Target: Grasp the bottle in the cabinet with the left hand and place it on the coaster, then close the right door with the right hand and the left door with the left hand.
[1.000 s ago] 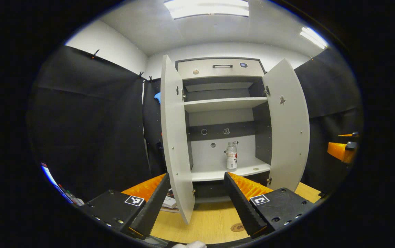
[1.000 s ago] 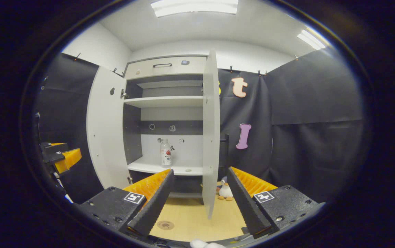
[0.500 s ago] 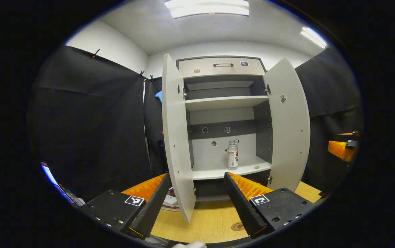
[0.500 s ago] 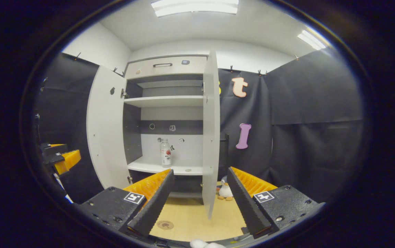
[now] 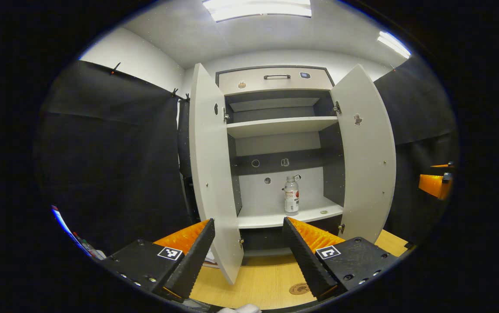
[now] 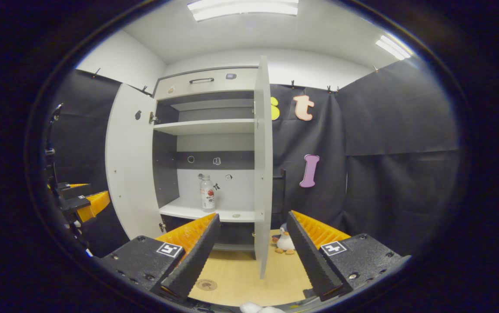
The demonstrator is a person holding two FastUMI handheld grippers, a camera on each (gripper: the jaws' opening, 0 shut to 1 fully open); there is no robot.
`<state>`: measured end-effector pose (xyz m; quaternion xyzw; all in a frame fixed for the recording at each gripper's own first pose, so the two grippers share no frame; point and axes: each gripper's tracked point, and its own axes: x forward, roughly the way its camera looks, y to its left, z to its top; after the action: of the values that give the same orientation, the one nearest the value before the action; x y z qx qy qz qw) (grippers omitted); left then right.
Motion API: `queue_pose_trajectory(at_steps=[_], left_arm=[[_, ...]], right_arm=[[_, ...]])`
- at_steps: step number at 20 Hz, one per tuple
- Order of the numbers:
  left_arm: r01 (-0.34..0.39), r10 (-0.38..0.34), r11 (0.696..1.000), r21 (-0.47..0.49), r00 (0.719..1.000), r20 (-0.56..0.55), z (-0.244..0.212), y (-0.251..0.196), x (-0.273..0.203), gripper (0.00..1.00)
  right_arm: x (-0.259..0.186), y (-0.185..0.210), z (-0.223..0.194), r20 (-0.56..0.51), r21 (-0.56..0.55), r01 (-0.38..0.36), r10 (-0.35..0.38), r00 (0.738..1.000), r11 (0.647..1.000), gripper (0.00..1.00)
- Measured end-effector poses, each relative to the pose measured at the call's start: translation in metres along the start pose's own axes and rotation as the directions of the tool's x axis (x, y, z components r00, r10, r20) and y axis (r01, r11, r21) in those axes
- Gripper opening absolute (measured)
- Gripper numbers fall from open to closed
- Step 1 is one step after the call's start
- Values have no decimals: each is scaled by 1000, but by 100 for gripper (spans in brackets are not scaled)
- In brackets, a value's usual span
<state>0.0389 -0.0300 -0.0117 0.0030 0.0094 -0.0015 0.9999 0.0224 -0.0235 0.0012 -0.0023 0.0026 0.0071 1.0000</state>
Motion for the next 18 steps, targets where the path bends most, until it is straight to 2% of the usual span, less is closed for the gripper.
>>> queue_pose_trajectory(at_steps=[6,10,13,16,18], left_arm=[[32,-32,999,0,999,-5,-20,-43,70,95],[48,-48,999,5,999,-7,-35,-75,141,96],[63,-64,998,-32,998,-30,-51,-100,197,96],[65,-65,998,-10,997,-30,-67,-120,255,96],[69,-69,998,-13,996,-55,-79,-134,288,96]], right_arm=[[14,-23,10,3,-19,15,-15,1000,1000,100],[21,-37,11,-4,-24,33,-34,999,999,100],[26,-47,10,-12,-19,47,-47,999,999,100],[32,-59,8,-19,-17,68,-68,997,998,98],[38,-67,8,-28,-16,82,-83,996,996,100]])
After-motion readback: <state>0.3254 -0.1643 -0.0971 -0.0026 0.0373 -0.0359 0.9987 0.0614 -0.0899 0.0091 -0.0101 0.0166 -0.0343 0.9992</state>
